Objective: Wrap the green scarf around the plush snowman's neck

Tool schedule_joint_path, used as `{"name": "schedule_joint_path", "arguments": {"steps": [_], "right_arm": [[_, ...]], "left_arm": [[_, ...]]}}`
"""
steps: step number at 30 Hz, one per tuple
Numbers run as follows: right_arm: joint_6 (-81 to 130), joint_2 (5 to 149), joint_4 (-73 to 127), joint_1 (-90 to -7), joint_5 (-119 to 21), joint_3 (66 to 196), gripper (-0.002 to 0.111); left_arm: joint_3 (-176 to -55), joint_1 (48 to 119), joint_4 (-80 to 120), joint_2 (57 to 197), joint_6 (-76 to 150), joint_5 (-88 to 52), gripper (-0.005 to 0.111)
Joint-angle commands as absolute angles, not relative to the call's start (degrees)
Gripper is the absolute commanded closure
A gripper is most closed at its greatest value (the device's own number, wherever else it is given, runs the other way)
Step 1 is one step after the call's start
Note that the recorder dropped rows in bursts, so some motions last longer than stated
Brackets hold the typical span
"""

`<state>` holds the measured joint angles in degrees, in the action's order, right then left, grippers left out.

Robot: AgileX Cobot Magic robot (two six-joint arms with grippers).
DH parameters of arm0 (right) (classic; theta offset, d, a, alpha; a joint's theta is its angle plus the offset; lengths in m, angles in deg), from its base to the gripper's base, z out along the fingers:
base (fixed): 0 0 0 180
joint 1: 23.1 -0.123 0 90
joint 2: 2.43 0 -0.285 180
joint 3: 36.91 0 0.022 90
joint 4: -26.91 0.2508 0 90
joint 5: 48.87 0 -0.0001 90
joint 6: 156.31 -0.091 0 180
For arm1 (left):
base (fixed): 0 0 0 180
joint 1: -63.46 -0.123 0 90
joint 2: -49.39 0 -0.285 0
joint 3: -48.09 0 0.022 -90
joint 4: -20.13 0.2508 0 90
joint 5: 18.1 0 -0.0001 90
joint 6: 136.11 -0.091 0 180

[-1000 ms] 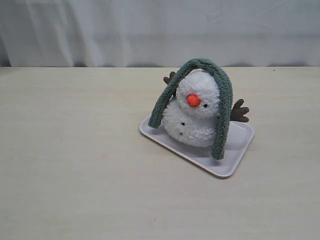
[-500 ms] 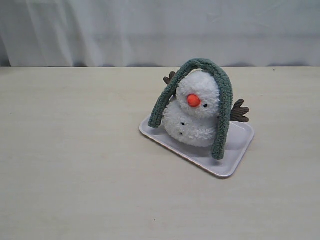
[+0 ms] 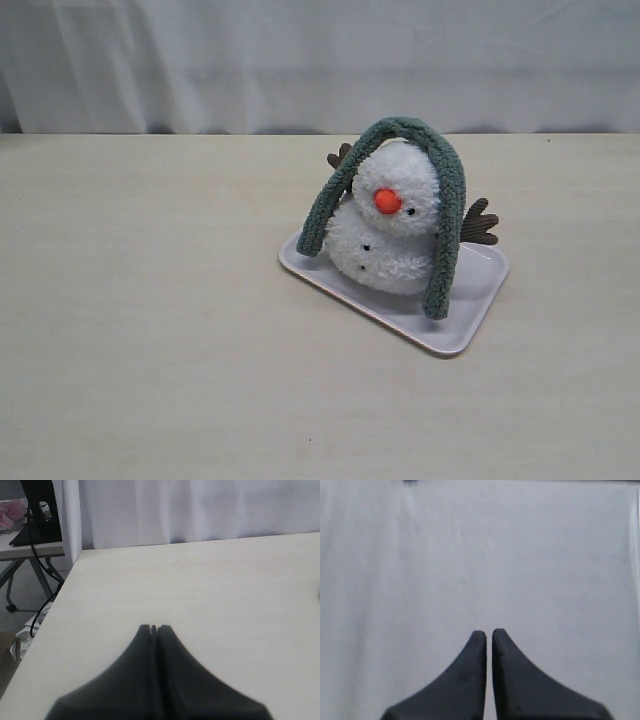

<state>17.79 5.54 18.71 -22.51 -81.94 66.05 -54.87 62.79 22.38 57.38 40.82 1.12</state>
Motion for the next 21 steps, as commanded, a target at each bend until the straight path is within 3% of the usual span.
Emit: {"name": "schedule_joint_path", "arguments": {"steps": [1,8,12,15,17,21], "right_arm": [[7.38,5.36,18.71,-22.58,-89.64,66.94,0.104],[3.07,8.69,18.71,-22.58,-52.64,85.33,0.103],[3.53,16.67,18.10,-22.58,-42.39,93.66,0.088],[7.67,27.21,18.10,-22.58,-31.33,101.82,0.067],[10.62,34.87,19.82,-22.58,-26.63,106.53,0.059],[24.16,47.69,32.49,-22.58,-22.08,113.13,0.060]], "left_arm": [[-54.69,62.79,22.04,57.18,41.17,0.49,0.107],[-54.69,62.79,22.04,57.18,41.17,0.49,0.107],[-54.69,62.79,22.04,57.18,41.17,0.49,0.107],[-54.69,62.79,22.04,57.18,41.17,0.49,0.107],[-54.69,62.79,22.04,57.18,41.17,0.49,0.107],[-54.69,62.79,22.04,57.18,41.17,0.49,0.107]]}}
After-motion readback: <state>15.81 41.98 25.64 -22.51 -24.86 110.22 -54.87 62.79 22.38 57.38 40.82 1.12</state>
